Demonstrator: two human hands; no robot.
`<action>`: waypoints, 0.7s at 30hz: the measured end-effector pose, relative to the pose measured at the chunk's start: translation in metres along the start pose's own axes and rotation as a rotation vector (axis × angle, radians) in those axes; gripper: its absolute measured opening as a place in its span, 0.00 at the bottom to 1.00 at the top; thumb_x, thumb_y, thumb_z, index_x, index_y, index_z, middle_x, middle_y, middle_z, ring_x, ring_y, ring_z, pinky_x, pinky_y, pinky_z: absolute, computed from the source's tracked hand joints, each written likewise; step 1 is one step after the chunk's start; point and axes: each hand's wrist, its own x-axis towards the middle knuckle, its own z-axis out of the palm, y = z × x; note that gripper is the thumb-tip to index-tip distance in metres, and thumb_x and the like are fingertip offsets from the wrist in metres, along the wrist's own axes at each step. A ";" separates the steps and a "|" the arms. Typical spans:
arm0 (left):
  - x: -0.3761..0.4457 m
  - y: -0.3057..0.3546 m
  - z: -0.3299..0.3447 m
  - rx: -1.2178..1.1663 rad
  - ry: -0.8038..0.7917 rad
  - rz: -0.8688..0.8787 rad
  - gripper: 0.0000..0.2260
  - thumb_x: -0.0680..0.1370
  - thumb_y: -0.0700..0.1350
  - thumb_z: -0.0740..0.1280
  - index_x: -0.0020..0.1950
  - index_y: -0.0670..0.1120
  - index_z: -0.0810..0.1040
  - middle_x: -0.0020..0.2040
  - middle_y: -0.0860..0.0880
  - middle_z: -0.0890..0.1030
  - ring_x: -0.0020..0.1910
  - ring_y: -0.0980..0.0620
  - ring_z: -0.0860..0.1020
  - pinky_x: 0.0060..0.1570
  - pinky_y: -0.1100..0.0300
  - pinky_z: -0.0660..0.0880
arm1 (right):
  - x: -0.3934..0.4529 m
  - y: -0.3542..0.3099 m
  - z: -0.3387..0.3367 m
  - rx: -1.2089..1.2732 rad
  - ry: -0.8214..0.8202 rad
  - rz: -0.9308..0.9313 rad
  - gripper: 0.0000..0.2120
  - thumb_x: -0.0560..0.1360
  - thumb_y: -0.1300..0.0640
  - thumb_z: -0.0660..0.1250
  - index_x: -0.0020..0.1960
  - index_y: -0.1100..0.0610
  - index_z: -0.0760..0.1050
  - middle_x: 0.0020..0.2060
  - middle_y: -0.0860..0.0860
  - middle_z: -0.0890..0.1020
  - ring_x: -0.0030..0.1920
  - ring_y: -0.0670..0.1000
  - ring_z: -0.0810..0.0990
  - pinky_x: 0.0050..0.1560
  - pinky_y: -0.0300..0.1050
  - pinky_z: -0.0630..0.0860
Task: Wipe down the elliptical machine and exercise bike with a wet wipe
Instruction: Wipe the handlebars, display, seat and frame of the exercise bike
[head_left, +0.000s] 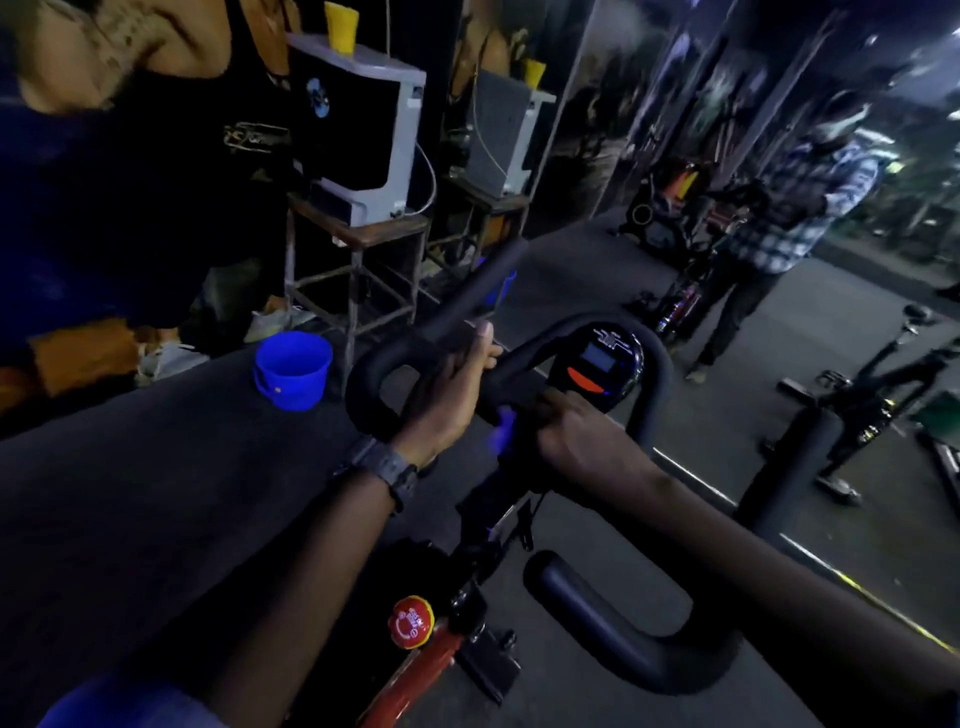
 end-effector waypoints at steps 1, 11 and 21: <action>-0.003 0.003 0.002 0.023 -0.028 0.013 0.34 0.67 0.84 0.49 0.48 0.62 0.82 0.57 0.54 0.84 0.62 0.53 0.80 0.69 0.46 0.72 | 0.014 0.000 0.004 0.024 -0.010 0.048 0.05 0.70 0.61 0.66 0.39 0.59 0.80 0.38 0.56 0.80 0.39 0.58 0.77 0.34 0.48 0.76; -0.012 0.000 0.003 0.475 -0.174 0.273 0.16 0.84 0.53 0.61 0.65 0.45 0.79 0.66 0.48 0.78 0.66 0.46 0.72 0.65 0.53 0.69 | -0.049 -0.013 -0.004 -0.041 -0.070 0.014 0.02 0.69 0.61 0.72 0.40 0.55 0.81 0.41 0.52 0.79 0.45 0.55 0.73 0.45 0.47 0.64; -0.013 0.004 0.001 0.494 -0.181 0.248 0.14 0.84 0.47 0.61 0.67 0.44 0.77 0.67 0.48 0.76 0.67 0.46 0.70 0.63 0.57 0.65 | -0.065 -0.018 -0.002 0.038 -0.044 0.110 0.08 0.79 0.59 0.63 0.47 0.56 0.81 0.45 0.53 0.78 0.46 0.54 0.72 0.41 0.49 0.73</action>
